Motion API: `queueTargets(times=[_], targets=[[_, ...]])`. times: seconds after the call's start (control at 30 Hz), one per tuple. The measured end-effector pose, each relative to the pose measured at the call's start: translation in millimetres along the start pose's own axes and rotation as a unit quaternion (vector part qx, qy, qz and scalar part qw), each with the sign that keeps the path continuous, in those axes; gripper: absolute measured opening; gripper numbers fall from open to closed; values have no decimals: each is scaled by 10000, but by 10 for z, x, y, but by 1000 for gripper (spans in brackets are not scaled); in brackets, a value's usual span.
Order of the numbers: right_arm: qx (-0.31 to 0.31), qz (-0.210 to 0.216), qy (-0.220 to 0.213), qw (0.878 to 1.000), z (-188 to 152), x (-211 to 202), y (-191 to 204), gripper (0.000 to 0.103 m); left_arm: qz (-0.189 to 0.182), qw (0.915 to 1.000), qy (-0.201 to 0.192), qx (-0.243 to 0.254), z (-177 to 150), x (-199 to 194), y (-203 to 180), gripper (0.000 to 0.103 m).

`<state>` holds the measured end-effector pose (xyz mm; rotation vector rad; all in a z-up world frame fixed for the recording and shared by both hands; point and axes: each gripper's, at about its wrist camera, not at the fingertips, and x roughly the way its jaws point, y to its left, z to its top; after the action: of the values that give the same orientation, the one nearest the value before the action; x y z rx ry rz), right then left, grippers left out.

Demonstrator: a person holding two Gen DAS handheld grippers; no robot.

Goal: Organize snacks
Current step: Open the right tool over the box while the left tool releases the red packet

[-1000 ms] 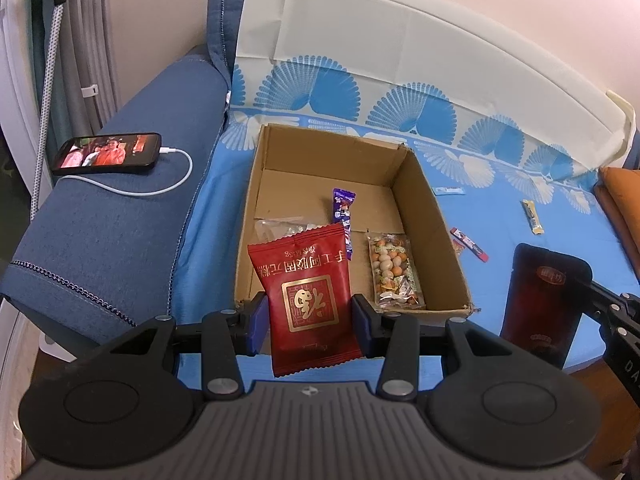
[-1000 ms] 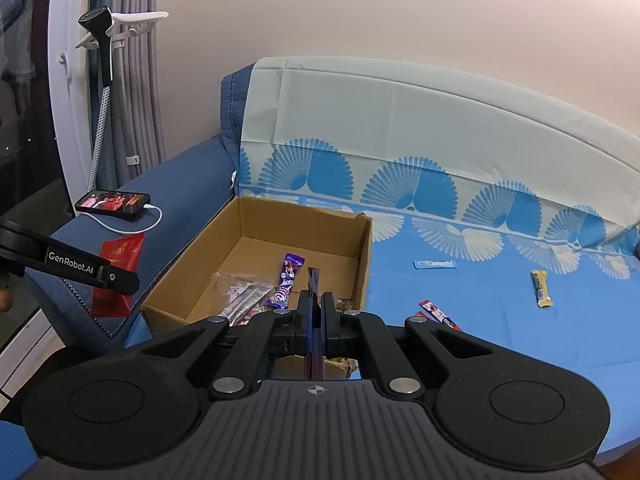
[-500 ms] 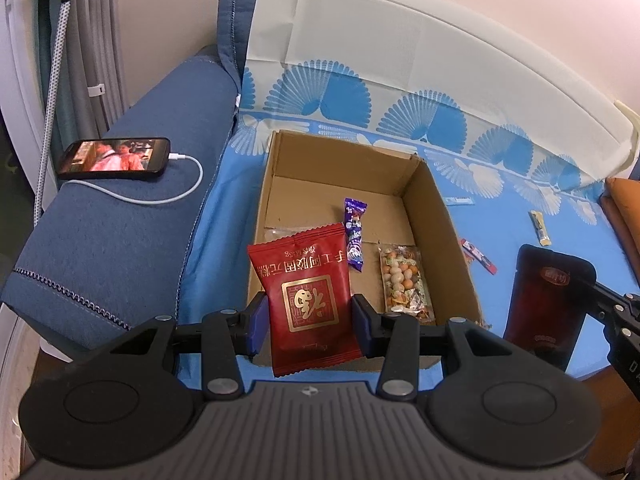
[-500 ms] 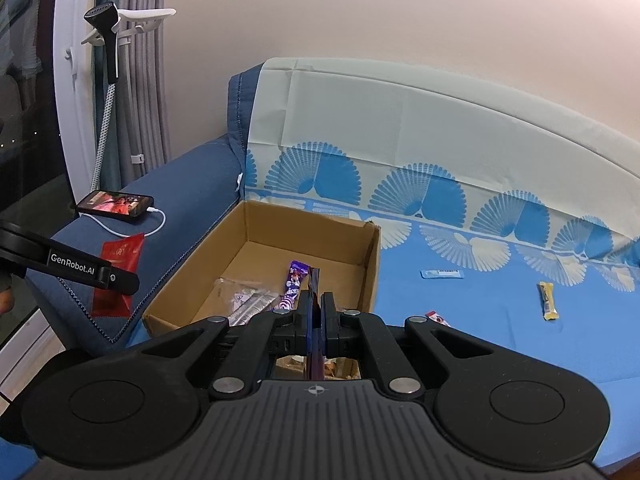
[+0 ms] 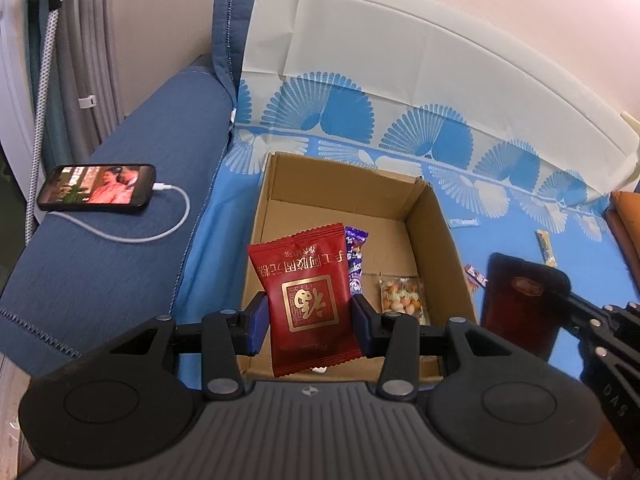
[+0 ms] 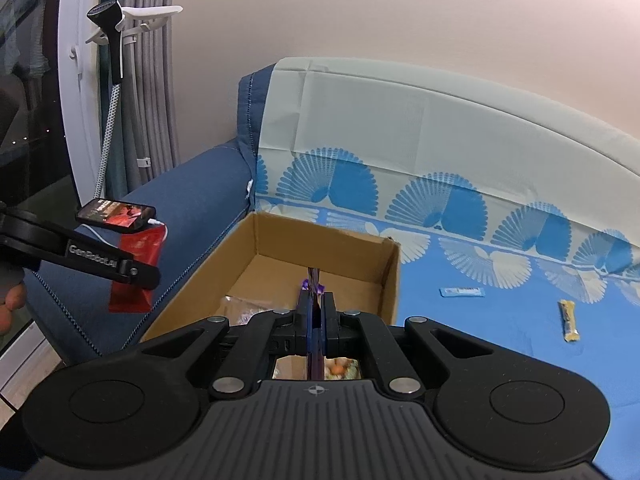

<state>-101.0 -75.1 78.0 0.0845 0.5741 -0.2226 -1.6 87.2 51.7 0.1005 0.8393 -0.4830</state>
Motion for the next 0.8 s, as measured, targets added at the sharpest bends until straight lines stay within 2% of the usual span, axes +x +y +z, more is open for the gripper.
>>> queueTargets(times=[0.43,0.8], targets=[[72,262,199,9994,192,662,-30,4,17,9989,458,45,248,729,-49,48],[152,444,550,9974,156,1209,-69,4,211,9968,763,110,322,1248,-62,49]])
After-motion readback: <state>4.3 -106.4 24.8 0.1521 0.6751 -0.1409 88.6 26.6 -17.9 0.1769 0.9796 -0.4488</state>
